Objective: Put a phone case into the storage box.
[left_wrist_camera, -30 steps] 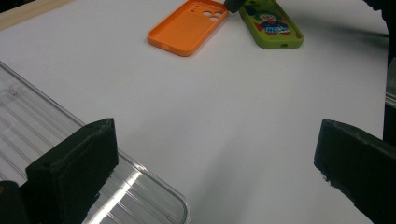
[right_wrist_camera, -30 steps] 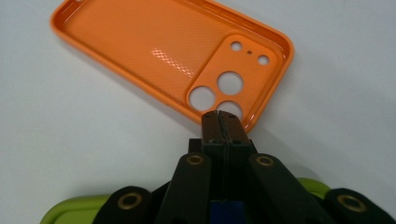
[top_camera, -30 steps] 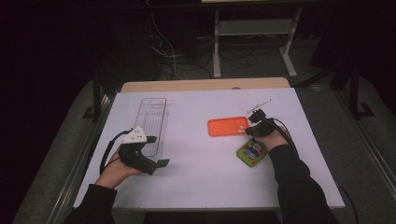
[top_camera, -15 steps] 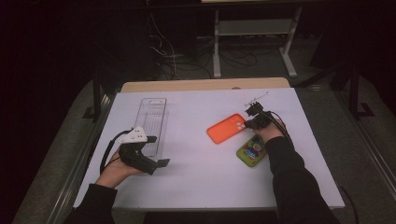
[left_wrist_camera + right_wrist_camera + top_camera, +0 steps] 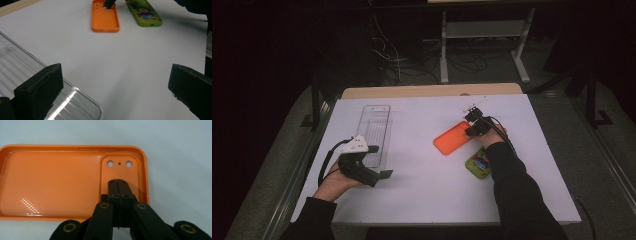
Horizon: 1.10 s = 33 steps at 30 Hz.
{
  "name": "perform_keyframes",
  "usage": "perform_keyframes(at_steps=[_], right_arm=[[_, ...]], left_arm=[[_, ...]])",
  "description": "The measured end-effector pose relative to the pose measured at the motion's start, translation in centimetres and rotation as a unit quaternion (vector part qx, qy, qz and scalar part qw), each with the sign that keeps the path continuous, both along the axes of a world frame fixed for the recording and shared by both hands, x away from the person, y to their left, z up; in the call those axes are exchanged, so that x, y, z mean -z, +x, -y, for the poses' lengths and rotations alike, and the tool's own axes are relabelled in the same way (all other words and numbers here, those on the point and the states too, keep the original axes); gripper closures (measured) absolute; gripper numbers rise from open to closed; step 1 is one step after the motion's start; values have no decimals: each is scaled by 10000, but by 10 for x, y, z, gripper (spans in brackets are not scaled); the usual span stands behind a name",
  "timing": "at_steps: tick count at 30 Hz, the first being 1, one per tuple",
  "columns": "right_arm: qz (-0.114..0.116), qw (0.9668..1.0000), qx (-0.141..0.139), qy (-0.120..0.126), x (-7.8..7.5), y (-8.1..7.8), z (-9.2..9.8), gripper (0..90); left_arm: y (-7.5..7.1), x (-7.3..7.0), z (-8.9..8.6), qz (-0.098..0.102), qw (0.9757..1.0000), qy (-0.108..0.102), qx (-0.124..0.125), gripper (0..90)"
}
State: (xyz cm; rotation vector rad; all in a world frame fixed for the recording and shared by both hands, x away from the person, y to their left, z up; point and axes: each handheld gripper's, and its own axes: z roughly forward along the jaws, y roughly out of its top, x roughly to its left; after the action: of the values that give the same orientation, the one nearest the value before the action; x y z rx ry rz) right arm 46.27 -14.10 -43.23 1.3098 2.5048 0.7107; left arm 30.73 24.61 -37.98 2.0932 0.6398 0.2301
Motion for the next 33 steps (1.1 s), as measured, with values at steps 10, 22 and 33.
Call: perform_keyframes(at_steps=[10,22,33], right_arm=[[160,9997,162,-98,-17,-8,18,883],[62,9995,279,-92,-8,-14,28,883],[143,9993,311,132,-5,0,22,884]], left_arm=[[-2,0,0,17,10000,26,5,0],[-3,0,1,22,10000,50,-9,0],[0,2,3,-19,10000,51,11,0]])
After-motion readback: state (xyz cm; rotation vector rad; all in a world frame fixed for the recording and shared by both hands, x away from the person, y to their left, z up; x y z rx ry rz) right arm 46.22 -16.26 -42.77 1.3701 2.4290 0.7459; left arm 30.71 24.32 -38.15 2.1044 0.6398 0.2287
